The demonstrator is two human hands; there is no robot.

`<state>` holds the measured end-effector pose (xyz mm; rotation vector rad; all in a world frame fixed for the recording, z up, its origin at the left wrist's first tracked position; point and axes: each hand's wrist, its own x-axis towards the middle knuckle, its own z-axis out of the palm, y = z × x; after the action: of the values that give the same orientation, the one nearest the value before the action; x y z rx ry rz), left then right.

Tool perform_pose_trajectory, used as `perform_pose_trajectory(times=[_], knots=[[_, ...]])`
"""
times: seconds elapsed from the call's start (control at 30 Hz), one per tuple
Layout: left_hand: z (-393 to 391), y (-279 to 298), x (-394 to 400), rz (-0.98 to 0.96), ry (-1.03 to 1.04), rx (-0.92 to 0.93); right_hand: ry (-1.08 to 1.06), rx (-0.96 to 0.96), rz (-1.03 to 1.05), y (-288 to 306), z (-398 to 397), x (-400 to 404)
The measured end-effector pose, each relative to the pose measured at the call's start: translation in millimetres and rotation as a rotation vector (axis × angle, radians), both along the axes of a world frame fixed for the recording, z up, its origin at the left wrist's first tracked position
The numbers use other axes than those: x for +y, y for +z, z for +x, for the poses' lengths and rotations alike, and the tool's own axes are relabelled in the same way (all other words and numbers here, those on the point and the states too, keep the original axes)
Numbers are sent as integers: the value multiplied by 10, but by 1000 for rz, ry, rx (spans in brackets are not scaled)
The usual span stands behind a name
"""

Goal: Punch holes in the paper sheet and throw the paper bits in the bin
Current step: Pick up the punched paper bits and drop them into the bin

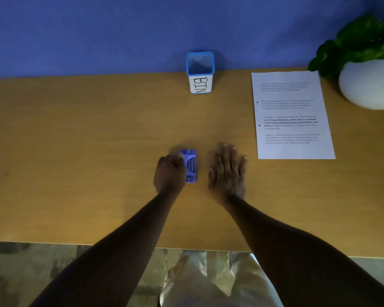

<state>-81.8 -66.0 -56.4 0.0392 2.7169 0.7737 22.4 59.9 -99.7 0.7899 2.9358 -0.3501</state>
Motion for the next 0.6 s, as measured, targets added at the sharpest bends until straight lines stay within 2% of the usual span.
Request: perform_pose_trajectory(times=[0.3, 0.6], knots=[[-154, 60, 0, 69, 60, 4, -9, 14, 12, -12, -5, -1], [-419, 68, -347, 11, 73, 42, -1, 9, 21, -5, -44, 6]])
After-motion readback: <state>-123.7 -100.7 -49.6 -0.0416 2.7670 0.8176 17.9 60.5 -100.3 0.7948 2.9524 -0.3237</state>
